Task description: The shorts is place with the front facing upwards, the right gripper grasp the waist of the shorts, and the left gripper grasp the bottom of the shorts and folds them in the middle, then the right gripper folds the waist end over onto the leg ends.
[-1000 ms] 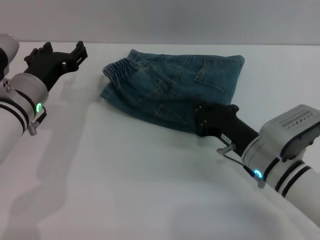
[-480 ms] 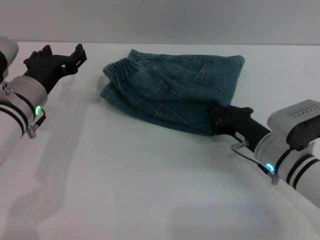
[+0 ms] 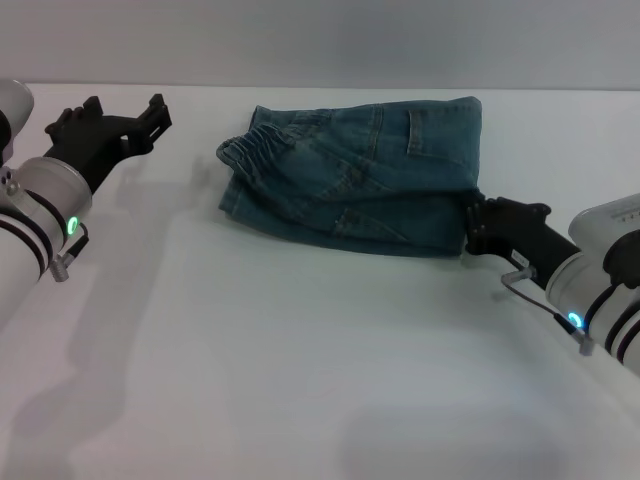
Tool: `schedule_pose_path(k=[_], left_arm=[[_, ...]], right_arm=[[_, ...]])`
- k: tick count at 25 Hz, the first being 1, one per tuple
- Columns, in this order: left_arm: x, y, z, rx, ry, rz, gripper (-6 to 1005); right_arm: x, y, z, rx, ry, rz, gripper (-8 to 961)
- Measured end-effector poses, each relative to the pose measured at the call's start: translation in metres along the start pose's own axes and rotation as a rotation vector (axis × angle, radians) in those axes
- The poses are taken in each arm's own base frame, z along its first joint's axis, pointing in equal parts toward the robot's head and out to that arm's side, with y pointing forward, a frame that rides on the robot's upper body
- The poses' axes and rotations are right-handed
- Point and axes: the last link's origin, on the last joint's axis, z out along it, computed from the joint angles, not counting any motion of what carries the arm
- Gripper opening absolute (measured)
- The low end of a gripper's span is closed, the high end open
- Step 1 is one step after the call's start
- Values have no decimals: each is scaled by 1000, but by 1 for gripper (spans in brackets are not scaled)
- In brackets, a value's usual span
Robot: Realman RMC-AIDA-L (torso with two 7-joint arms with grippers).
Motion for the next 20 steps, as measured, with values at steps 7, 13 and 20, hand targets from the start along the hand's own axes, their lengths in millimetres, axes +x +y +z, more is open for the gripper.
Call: schedule_pose_path(k=[7, 13, 20], left_arm=[[-2, -1, 0, -1, -8, 6, 800], [2, 7, -12, 39, 96, 85, 801], [-3, 29, -44, -86, 611, 144, 801]], right_arm=[[-10, 14, -2, -81, -78, -29, 20], [-14, 31, -61, -8, -423, -104, 21], [-13, -32, -134, 396, -627, -79, 23]])
